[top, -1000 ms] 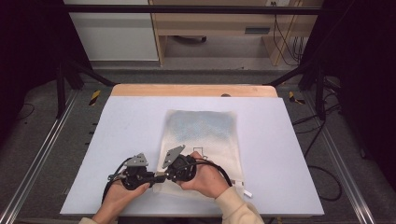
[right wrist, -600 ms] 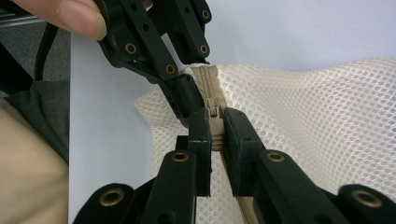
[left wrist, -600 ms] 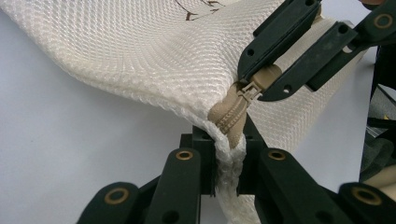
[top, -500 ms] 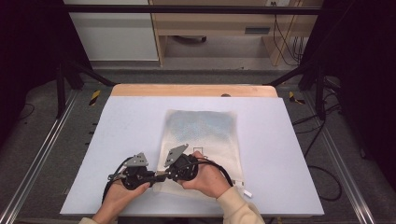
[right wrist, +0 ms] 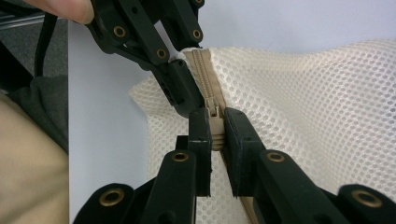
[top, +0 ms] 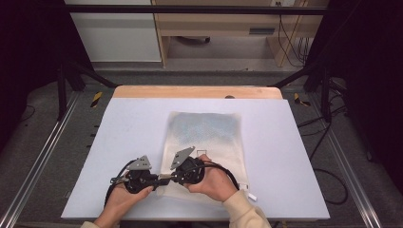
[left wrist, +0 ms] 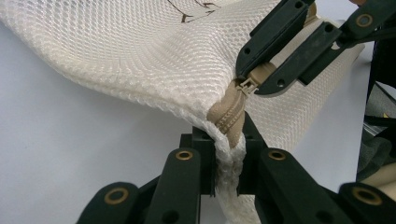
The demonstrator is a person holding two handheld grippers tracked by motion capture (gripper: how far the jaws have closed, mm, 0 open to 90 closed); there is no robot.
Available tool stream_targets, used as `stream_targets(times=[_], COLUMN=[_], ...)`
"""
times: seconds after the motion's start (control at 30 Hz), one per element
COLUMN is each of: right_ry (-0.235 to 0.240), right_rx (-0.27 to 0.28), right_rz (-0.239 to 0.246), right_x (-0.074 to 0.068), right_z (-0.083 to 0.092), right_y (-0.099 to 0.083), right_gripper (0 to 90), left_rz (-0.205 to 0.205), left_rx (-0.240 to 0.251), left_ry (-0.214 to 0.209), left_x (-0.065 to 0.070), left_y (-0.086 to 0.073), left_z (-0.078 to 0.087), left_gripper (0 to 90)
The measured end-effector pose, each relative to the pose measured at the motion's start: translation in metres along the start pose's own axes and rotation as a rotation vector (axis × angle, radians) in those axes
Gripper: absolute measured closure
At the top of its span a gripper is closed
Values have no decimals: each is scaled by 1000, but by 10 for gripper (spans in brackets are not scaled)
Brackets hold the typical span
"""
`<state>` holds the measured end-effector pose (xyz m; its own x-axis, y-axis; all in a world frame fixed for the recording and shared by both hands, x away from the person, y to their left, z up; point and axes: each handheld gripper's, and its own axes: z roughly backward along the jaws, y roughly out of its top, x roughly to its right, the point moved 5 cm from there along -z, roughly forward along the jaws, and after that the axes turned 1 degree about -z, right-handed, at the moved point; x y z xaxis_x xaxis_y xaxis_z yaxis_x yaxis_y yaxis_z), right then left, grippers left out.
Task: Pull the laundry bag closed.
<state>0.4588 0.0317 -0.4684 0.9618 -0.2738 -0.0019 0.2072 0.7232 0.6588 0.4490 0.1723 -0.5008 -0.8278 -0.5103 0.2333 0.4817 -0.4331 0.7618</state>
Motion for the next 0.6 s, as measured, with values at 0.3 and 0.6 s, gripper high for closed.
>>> stream_targets(times=[0.3,0.6], right_ry=[4,-1], right_rx=[-4,-15], right_rz=[-23,-29], right_x=[3,4], right_z=[2,5], right_y=[-7,-11], right_gripper=[820,820], left_rz=[-4,-16], left_rx=[-2,-8], left_ry=[-4,-7], left_x=[2,5], left_y=[0,0], left_z=[-2,-6], left_gripper=[819,819])
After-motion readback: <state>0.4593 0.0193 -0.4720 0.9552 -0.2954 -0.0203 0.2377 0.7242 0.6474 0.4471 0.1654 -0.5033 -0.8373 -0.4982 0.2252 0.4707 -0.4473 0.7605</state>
